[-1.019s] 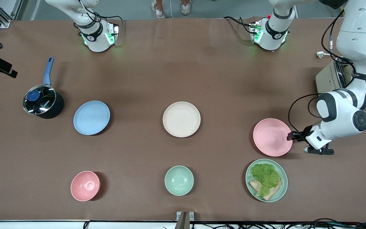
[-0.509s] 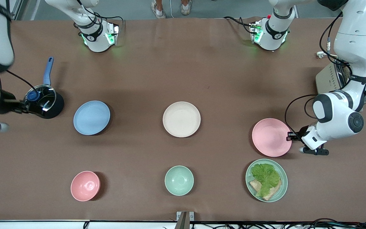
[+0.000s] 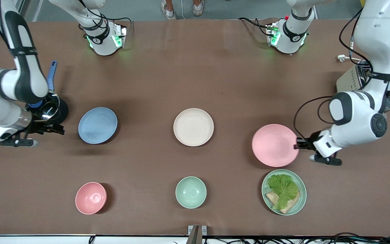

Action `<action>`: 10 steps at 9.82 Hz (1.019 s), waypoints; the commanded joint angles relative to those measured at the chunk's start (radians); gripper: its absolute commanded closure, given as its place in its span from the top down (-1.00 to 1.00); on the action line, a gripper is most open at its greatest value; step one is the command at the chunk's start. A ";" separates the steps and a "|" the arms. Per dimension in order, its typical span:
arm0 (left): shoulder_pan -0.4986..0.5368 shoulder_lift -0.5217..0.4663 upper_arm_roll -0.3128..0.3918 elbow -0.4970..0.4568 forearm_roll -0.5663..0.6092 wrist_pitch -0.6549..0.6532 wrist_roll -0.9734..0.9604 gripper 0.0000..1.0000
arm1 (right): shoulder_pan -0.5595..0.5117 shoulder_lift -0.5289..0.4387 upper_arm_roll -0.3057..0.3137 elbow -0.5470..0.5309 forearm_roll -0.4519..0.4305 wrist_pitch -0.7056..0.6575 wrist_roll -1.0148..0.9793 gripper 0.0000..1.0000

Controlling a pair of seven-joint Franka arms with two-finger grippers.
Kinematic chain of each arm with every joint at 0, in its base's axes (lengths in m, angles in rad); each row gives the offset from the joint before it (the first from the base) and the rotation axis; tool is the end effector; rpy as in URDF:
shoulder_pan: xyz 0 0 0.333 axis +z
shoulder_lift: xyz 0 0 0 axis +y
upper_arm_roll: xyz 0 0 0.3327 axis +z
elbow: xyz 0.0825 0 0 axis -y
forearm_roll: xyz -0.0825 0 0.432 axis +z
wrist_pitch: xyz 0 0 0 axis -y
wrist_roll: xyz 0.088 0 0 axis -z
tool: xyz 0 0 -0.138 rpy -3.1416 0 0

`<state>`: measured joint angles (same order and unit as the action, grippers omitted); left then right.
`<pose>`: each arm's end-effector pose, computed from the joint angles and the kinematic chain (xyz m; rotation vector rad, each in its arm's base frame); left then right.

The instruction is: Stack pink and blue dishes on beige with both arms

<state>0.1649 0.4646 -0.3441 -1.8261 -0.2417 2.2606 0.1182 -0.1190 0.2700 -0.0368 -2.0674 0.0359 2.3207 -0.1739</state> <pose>0.6782 -0.1242 0.2503 2.8006 -0.1512 -0.0320 0.6150 -0.0951 0.2521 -3.1228 0.0083 0.0211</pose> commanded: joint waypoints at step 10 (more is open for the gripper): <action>-0.387 0.176 -0.115 -0.033 0.122 0.270 -0.502 -0.98 | -0.056 0.165 0.014 -0.085 0.485 0.077 -0.614 0.90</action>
<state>-0.1987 0.5934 -0.4680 -1.8622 -0.1556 2.5042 -0.3560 -0.1436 0.4231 -0.0360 -2.1368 0.4478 2.3910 -0.6866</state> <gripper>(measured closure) 0.943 0.026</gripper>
